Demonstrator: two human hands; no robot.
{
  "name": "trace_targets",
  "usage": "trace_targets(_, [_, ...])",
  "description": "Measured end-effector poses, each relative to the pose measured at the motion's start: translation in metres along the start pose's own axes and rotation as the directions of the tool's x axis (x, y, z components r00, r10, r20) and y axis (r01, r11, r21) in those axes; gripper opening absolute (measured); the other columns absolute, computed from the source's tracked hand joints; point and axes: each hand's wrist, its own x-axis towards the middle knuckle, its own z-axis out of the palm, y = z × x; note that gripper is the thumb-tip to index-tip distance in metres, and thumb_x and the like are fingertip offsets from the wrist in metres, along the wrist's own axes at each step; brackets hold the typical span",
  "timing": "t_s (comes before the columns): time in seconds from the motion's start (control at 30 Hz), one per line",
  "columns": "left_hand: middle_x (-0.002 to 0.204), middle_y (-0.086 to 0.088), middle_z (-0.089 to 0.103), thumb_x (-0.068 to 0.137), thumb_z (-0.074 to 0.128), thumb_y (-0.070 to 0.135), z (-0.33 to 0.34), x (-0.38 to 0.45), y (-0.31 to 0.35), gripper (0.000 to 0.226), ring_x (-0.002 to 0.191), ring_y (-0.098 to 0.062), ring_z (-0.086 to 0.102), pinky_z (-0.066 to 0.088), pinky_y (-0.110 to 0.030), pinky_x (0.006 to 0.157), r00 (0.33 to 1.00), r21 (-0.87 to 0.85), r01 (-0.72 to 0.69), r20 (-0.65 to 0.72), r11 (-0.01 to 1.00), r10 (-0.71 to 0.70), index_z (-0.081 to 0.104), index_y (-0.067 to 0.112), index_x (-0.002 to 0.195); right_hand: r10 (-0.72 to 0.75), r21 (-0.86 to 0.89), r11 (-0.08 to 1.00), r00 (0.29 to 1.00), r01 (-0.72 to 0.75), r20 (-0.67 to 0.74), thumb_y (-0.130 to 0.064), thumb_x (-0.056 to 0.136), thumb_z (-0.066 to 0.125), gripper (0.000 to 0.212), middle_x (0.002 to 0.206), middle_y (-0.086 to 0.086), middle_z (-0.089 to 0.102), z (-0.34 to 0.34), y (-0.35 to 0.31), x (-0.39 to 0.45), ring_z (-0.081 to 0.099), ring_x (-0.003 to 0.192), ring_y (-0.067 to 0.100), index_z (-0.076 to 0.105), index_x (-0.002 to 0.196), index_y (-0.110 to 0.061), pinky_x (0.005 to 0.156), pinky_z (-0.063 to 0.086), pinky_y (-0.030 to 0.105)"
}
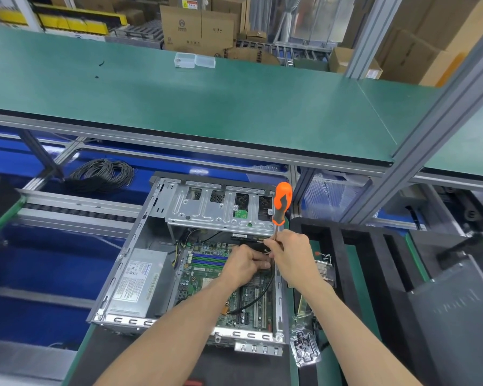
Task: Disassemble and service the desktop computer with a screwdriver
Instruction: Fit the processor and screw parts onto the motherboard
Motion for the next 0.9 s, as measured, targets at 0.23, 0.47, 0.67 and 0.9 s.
trace_targets(0.23, [0.103, -0.001, 0.077, 0.088, 0.076, 0.025, 0.0017, 0.0015, -0.0013, 0.018, 0.092, -0.015, 0.068, 0.053, -0.029, 0.085, 1.0, -0.016, -0.004, 0.001, 1.0, 0.004, 0.08, 0.021, 0.106, -0.002, -0.001, 1.0, 1.0, 0.002, -0.001, -0.023, 0.099, 0.061, 0.029, 0.079, 0.011, 0.068, -0.001, -0.0005, -0.0017, 0.063, 0.078, 0.025, 0.071, 0.082, -0.002, 0.074, 0.052, 0.042])
trace_targets(0.47, [0.104, 0.002, 0.077, 0.087, 0.077, 0.022, 0.0004, 0.0014, -0.0024, 0.019, 0.096, -0.011, 0.07, 0.052, -0.03, 0.091, 1.0, -0.051, -0.019, 0.01, 0.999, 0.019, 0.08, 0.019, 0.105, 0.005, 0.005, 1.0, 1.0, -0.005, -0.016, -0.023, 0.1, 0.06, 0.03, 0.077, 0.01, 0.068, -0.0006, -0.0008, -0.0028, 0.063, 0.076, 0.025, 0.07, 0.081, -0.002, 0.074, 0.052, 0.042])
trace_targets(0.67, [0.104, 0.001, 0.077, 0.088, 0.076, 0.022, 0.0005, 0.0015, -0.0031, 0.018, 0.097, -0.013, 0.07, 0.052, -0.03, 0.09, 1.0, -0.038, -0.01, 0.015, 0.999, 0.011, 0.08, 0.02, 0.105, 0.013, 0.001, 1.0, 1.0, -0.013, -0.025, -0.025, 0.097, 0.064, 0.03, 0.071, 0.006, 0.067, 0.0003, 0.0007, -0.0017, 0.063, 0.071, 0.022, 0.071, 0.074, -0.005, 0.072, 0.053, 0.041])
trace_targets(0.9, [0.106, 0.004, 0.077, 0.088, 0.075, 0.022, 0.0005, 0.0022, -0.0063, 0.017, 0.096, -0.008, 0.068, 0.05, -0.025, 0.091, 0.999, -0.014, -0.036, 0.026, 0.999, 0.036, 0.08, 0.02, 0.105, 0.009, -0.022, 1.0, 1.0, -0.009, -0.012, -0.027, 0.096, 0.066, 0.03, 0.073, 0.004, 0.067, -0.0003, -0.0007, -0.0018, 0.063, 0.073, 0.022, 0.072, 0.072, -0.011, 0.071, 0.053, 0.04])
